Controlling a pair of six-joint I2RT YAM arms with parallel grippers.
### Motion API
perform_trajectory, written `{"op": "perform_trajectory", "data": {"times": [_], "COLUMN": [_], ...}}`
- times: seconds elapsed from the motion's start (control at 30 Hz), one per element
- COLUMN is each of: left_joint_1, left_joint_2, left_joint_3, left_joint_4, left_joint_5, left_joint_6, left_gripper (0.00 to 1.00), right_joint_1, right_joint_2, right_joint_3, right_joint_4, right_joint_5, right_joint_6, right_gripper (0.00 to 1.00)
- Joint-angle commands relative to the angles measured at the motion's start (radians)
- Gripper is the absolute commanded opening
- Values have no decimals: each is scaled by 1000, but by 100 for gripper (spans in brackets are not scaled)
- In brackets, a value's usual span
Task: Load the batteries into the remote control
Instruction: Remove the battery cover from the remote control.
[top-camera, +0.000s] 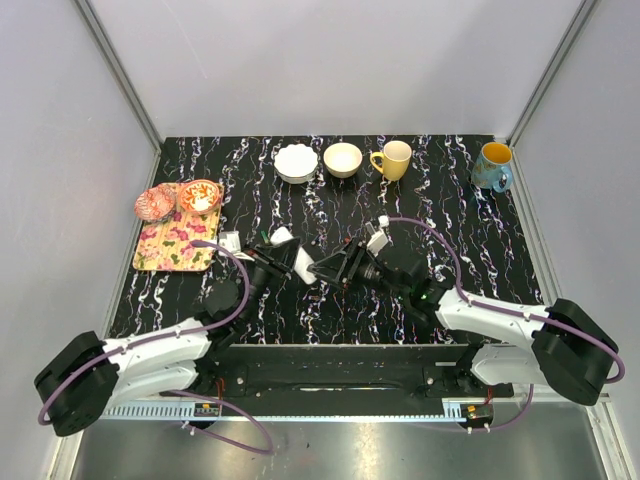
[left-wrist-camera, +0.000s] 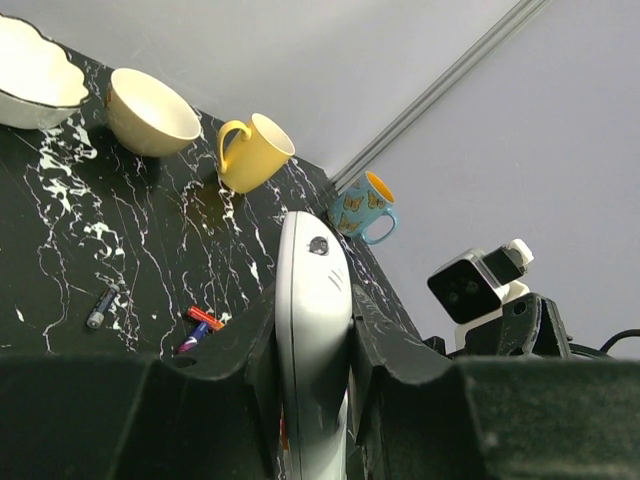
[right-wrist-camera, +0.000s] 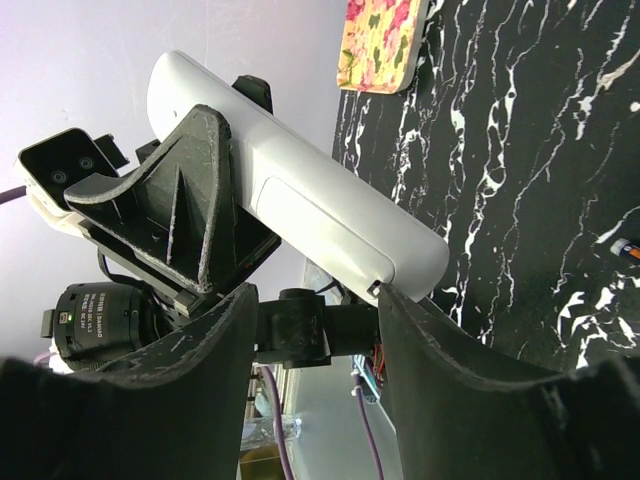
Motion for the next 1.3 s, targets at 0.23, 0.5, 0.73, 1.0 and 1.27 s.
{"op": "perform_trajectory", "data": {"times": [0.23, 0.5, 0.73, 1.0, 1.27], "left_joint_1": [-23, -25, -25, -25, -28], "left_joint_2": [157, 254, 321, 320, 345], "left_joint_3": [5, 0, 9, 31, 32], "left_joint_4": [254, 300, 360, 360, 398], "left_joint_5": [53, 45, 39, 1, 19], "left_joint_6": [-72, -75, -78, -12, -23], "left_gripper": [0, 0, 0, 0, 0], "right_joint_1": [-41, -72, -90, -90, -90], "right_joint_2": [-79, -56, -10, -83, -38], "right_joint_3": [-84, -130, -132, -127, -113], "right_joint_4": [5, 36, 86, 33, 65], "right_joint_5": [26, 8, -37, -43, -63], "right_joint_6": [-35, -32, -27, -39, -29], "right_gripper": [58, 58, 58, 62, 62]}}
